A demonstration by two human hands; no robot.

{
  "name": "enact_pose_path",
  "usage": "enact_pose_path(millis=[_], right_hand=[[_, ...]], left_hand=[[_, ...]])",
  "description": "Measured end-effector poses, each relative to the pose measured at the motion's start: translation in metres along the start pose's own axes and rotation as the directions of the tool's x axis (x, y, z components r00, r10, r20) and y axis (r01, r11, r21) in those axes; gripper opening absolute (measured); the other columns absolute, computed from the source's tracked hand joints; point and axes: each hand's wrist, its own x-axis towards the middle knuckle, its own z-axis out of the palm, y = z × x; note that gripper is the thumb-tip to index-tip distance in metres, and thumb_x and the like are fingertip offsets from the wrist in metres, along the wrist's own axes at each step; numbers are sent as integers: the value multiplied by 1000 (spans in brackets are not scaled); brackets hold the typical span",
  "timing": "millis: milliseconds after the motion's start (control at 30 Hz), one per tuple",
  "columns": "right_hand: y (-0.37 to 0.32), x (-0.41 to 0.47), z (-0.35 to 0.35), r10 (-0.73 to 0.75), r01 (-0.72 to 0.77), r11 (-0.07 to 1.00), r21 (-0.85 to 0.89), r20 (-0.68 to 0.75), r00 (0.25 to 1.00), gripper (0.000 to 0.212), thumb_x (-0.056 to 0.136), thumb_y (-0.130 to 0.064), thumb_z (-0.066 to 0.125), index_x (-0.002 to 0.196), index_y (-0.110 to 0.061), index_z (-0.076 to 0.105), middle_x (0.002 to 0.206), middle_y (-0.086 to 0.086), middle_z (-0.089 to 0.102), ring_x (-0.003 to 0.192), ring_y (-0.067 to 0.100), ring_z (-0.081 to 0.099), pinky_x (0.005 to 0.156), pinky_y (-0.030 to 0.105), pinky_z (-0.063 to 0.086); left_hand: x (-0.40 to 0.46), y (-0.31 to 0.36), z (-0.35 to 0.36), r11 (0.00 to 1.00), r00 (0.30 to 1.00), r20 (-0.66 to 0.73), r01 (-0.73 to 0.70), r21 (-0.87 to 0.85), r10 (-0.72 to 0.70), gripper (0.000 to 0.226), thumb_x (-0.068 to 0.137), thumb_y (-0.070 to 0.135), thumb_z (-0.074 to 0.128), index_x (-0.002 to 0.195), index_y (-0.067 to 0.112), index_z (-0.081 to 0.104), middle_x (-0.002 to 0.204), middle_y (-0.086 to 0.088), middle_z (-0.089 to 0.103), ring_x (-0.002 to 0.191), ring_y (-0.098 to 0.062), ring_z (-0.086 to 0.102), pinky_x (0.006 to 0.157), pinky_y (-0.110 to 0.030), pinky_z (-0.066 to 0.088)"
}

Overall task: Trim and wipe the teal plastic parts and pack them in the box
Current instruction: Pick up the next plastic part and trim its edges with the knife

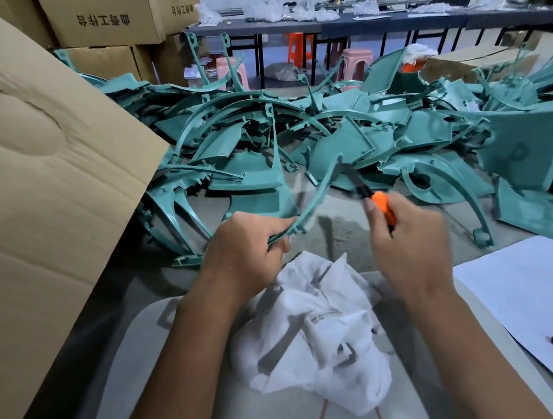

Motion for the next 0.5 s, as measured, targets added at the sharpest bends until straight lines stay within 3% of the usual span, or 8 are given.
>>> enact_pose_path(millis=[33, 100, 200, 267, 333, 400, 500], right_hand=[[3, 1, -2, 22, -23, 999, -25, -44, 999, 43, 105, -44, 51, 72, -18, 48, 54, -3, 48, 48, 21, 46, 47, 37, 42], [3, 2, -3, -64, 66, 997, 34, -63, 996, 41, 106, -40, 54, 71, -18, 49, 53, -5, 46, 46, 19, 45, 46, 35, 38], [-10, -2, -2, -317, 314, 944, 101, 13, 948, 36, 105, -37, 54, 73, -21, 48, 57, -12, 44, 48, 12, 43, 46, 31, 35], [-14, -3, 3, -362, 356, 930, 88, 63, 930, 35, 103, -39, 54, 73, -22, 49, 57, -11, 45, 50, 13, 45, 49, 31, 36], [-12, -4, 5, -298, 296, 954, 40, 60, 953, 37, 103, -42, 52, 73, -21, 51, 56, -11, 47, 49, 13, 46, 49, 29, 32], [-4, -2, 3, -150, 149, 989, -16, -48, 988, 39, 105, -40, 52, 72, -20, 50, 53, -10, 44, 46, 10, 42, 47, 26, 24], [6, 3, -5, 69, -70, 998, 1, -187, 980, 43, 107, -42, 51, 71, -19, 44, 53, -8, 42, 46, 12, 38, 48, 29, 21]], left_hand=[[0, 1, 0, 999, 1000, -5, -1, 35, 1, 36, 83, 32, 61, 116, 36, 76, 72, 3, 73, 54, -15, 53, 50, -18, 35], [0, 2, 0, 998, 1000, -13, 3, 56, -2, 40, 82, 32, 61, 119, 33, 75, 78, 3, 76, 61, -19, 62, 54, -20, 40], [-2, 3, -2, 998, 999, -24, 30, 62, -29, 41, 79, 32, 60, 116, 31, 77, 83, -1, 77, 66, -25, 67, 55, -21, 42], [-2, 3, -4, 999, 999, -2, 39, 22, -39, 38, 78, 29, 58, 110, 29, 79, 80, -1, 77, 62, -21, 64, 52, -18, 37], [-2, 3, -7, 998, 999, 28, 43, -36, -42, 35, 78, 27, 58, 104, 27, 81, 79, 2, 77, 54, -13, 58, 48, -15, 32], [-2, 3, -9, 994, 996, 66, 71, -83, -66, 34, 77, 30, 60, 103, 28, 82, 83, 6, 78, 55, -5, 59, 50, -14, 36], [-2, -1, -14, 987, 992, 88, 102, -125, -91, 31, 80, 37, 66, 106, 29, 81, 96, 11, 79, 87, -7, 73, 71, -28, 57]])
